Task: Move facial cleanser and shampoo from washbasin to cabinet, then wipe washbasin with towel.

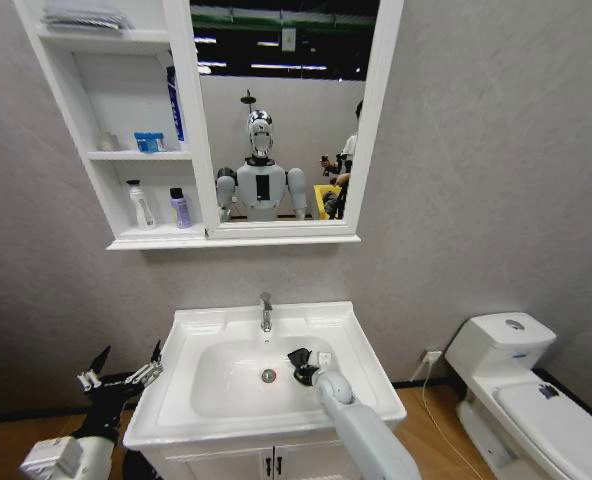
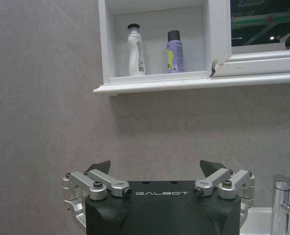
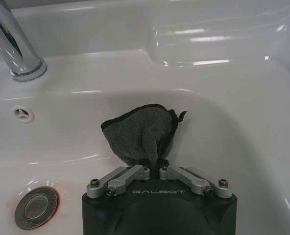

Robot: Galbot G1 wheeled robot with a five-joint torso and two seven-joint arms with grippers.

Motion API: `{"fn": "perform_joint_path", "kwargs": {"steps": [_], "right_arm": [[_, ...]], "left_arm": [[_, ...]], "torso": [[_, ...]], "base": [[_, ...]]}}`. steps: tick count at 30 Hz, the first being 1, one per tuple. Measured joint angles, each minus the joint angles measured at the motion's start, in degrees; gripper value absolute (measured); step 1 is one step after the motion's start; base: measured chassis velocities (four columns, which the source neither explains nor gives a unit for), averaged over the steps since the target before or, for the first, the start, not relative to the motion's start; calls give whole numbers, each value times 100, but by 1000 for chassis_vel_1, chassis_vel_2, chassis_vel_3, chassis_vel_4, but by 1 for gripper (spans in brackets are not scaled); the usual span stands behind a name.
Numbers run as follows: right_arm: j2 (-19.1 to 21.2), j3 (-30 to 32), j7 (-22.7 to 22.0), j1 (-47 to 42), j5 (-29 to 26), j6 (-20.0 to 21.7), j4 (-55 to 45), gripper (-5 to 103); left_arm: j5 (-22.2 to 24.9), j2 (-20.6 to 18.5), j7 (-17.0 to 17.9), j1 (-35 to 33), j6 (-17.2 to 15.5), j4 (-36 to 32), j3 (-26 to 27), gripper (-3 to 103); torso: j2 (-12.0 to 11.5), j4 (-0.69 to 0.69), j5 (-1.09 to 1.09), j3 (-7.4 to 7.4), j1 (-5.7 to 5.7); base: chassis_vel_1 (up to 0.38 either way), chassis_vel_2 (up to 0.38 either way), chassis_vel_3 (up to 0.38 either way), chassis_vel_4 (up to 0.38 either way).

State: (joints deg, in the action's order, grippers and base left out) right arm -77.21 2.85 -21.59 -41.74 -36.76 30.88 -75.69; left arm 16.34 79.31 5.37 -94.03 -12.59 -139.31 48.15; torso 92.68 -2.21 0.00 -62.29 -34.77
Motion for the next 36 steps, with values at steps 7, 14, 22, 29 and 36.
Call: {"fn": "perform_joint_path", "kwargs": {"steps": [7,14,22,29,36], "right_arm": [[141,-126,-122,-32,-12,214,-287,4],[13,-114,-118,-8,37,223,31,4],[-241,-41,38,67,-112,285,326,4],[-695,-41,203,218,-80,278,917,4],[-1056,-47,516,257,47,131,1258,4]], "left_arm": [[0,0,0,0,0,0,0,100],[0,0,0,0,0,0,0,100],[0,0,0,0,0,0,0,100],[0,0,0,0,0,0,0,100],[0,0,0,0,0,0,0,100]], "torso": [[0,0,0,0,0],[0,1,0,0,0],[0,0,-1,0,0],[1,0,-2,1,1],[1,-1,-2,1,2]], "base": [[0,0,0,0],[0,0,0,0],[0,0,0,0],[0,0,0,0],[0,0,0,0]]}}
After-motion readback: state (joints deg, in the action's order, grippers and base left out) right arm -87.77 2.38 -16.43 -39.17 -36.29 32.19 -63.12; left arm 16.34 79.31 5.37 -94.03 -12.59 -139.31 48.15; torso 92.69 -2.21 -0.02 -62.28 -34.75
